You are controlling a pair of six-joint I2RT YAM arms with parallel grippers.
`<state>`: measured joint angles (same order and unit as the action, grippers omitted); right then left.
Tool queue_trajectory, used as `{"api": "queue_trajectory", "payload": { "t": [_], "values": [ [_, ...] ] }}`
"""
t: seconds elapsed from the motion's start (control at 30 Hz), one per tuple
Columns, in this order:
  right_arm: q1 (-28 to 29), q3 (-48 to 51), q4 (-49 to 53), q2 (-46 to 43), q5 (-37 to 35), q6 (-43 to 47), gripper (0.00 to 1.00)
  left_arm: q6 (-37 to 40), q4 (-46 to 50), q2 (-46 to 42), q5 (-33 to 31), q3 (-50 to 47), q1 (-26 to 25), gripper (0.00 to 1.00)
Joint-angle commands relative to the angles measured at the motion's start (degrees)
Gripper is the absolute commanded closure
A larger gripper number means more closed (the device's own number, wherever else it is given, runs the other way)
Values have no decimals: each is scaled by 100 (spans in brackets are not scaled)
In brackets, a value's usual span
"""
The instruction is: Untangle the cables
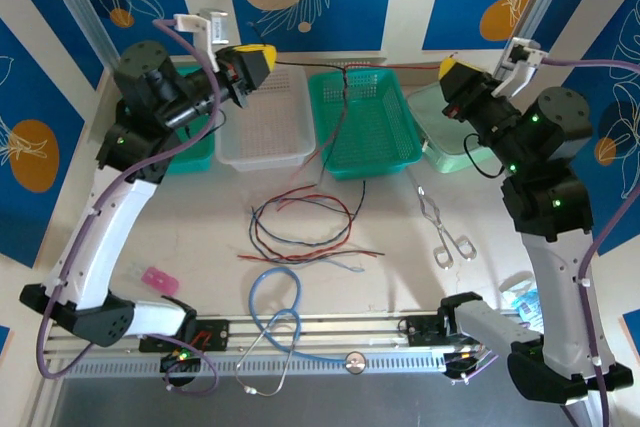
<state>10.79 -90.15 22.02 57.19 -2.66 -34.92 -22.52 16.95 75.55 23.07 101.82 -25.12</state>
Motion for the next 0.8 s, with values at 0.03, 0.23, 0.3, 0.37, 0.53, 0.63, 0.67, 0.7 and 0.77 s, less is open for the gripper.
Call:
{"api": "queue_trajectory", "payload": {
  "t": [0.03,0.23,0.3,0.37,0.53,0.63,0.67,0.7,0.77],
  "values": [
    [-384,-306,185,-152,-826,169,100,368,705,-297,-547,289,409,100],
    [-957,-401,477,-230,-883,172,100,492,1273,-439,-1041,382,969,100],
    [-1143,-433,583,-257,-927,178,100,503,1409,-472,-1244,374,1177,100],
    [-1356,-433,640,-292,-985,204,100,492,1478,-504,-1396,318,1429,100],
    [-1779,-407,750,-347,-1112,213,100,534,1328,-599,-1427,-31,1959,100],
    [-1997,-372,777,-375,-1242,282,100,581,1107,-769,-1665,-430,2215,100],
    [-2078,-386,785,-384,-1291,401,100,576,1052,-825,-1736,-548,2328,100],
    [-2133,-433,831,-390,-1393,533,100,581,1032,-870,-1784,-642,2433,100],
    [-2249,-528,895,-429,-1695,814,100,543,1012,-964,-1828,-838,2705,100]
  ]
}}
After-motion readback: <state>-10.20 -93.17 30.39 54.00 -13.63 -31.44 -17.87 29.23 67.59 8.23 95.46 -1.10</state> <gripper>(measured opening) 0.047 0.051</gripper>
